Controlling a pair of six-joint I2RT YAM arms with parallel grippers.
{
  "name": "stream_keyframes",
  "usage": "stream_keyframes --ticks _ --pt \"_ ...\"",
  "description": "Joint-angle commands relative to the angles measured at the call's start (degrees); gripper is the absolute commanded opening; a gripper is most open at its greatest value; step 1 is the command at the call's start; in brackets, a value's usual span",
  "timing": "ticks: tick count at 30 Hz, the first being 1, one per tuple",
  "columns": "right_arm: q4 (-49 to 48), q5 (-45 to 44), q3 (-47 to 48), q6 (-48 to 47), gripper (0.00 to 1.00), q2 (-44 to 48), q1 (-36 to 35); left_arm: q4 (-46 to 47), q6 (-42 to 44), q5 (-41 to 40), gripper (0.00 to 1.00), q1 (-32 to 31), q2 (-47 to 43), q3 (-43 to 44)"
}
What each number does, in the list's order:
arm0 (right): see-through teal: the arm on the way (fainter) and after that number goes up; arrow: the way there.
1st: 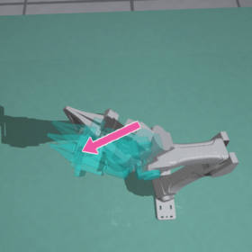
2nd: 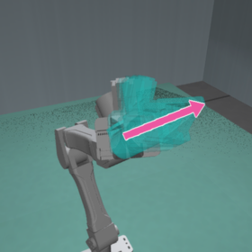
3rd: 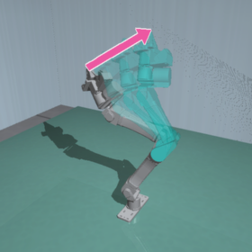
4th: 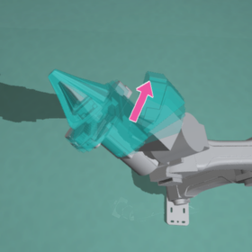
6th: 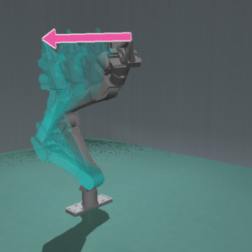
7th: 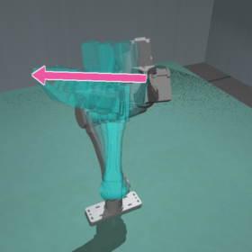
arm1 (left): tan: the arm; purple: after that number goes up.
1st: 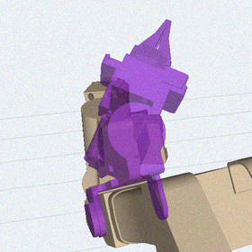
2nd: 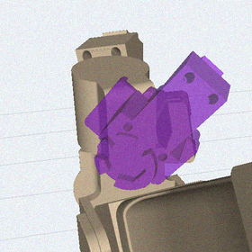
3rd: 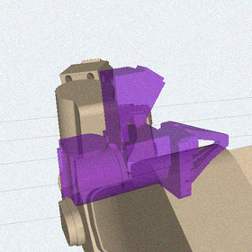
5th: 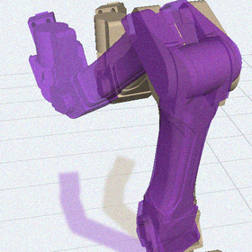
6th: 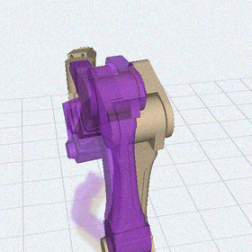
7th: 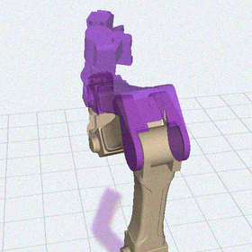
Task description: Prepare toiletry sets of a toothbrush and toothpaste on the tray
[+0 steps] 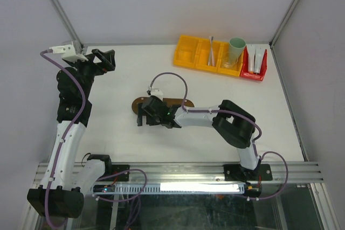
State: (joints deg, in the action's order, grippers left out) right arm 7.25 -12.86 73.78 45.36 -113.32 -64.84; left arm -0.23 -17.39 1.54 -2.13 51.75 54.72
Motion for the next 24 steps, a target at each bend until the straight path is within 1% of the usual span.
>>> stream_keyframes --ticks 1,5,9,12,16,20,24 --pt "-1.04 -2.72 2.68 -3.13 1.0 0.67 1.1 1.28 0.25 -0.4 0.99 0.58 -1.2 2.23" --pt "0.83 1.16 1.64 -6.34 1.0 4.79 0.81 1.24 0.31 -0.25 0.99 0.56 -1.33 2.18" --pt "2.97 0.42 -3.42 -9.83 1.0 13.19 -0.43 1.28 0.09 0.15 0.99 0.55 -1.34 2.27" --pt "6.82 -3.9 -7.6 -10.81 1.0 20.28 -0.38 1.28 0.14 0.23 0.99 0.58 -1.42 2.25" --pt "13.81 -13.52 -12.19 -12.03 1.0 29.03 0.6 1.26 0.0 0.38 0.99 0.64 -1.47 2.23" --pt "18.29 -17.23 -16.0 -13.18 1.0 37.26 6.11 1.28 -0.23 0.98 0.99 0.62 -1.22 2.23" --pt "18.41 -16.04 -19.28 -15.9 1.0 43.79 14.6 1.31 -0.41 1.26 0.99 0.64 -0.99 2.22"
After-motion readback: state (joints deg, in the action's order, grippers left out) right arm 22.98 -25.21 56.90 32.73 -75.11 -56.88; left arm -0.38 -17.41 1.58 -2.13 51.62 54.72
